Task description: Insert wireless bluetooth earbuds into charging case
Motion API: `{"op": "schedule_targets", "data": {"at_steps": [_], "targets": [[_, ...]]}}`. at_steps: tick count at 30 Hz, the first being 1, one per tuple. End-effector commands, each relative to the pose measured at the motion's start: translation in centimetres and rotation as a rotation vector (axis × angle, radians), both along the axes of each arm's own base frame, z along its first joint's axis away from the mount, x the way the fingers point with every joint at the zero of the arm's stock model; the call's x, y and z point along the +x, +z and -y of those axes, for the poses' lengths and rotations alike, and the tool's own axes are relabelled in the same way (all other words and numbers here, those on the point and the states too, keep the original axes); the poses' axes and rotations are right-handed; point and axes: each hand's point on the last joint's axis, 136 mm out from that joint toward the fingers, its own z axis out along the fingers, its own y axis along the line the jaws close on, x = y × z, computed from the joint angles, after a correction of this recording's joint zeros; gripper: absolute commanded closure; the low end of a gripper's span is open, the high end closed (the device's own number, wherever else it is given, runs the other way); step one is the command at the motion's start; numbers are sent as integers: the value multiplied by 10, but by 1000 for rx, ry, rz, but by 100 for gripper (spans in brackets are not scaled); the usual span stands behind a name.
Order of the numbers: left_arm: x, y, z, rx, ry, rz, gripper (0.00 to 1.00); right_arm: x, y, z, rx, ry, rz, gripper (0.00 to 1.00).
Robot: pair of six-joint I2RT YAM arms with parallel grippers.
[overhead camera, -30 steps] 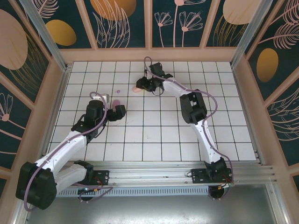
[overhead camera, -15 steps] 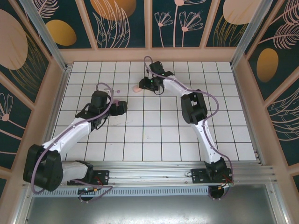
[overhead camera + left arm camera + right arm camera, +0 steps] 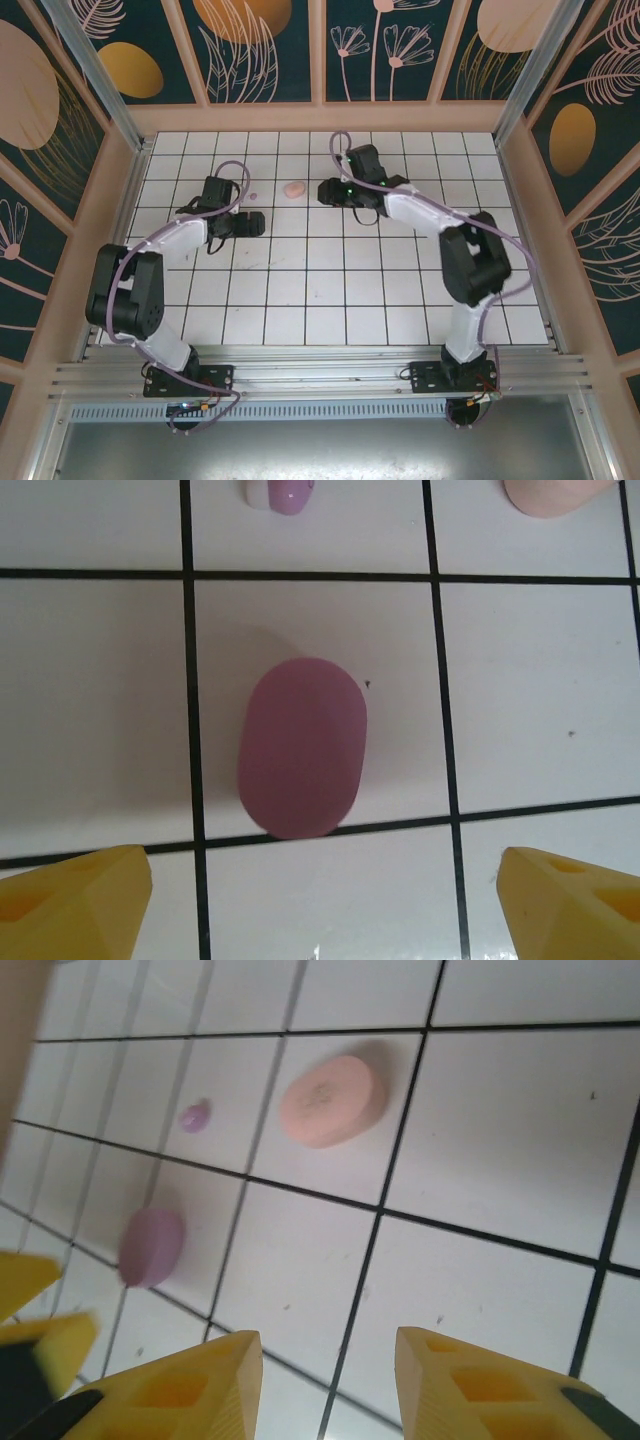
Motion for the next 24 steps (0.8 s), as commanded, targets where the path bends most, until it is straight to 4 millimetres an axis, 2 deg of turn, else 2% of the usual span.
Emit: {"op": "schedule_targets", "data": {"at_steps": [1,5,7,13,18,21,23,24], "targets": [[4,-9,-4,52,-28,-53,17,-10,22,9,15,-10,127,60],[7,-29,-5,80,-41,-106,22,-34,28,28,35,-40,160,60],[8,-36,-4,82,-50,-123,24,-50,31,29,49,-40,180,60],[16,-46,-9,127,-41,-146,28,-85,40,51,41,-97,286,56],[17,-47,-3,109,-79,-139,53,-94,45,83,104,-224,296,46],[16,-46,0,92,-99,-124,61,-95,51,110,199,-326,293,31],[14,-45,3,80,-114,-119,66,-93,54,134,268,-416,289,3],[13,-45,3,76,-118,-119,68,-92,52,148,294,-474,275,1]]}}
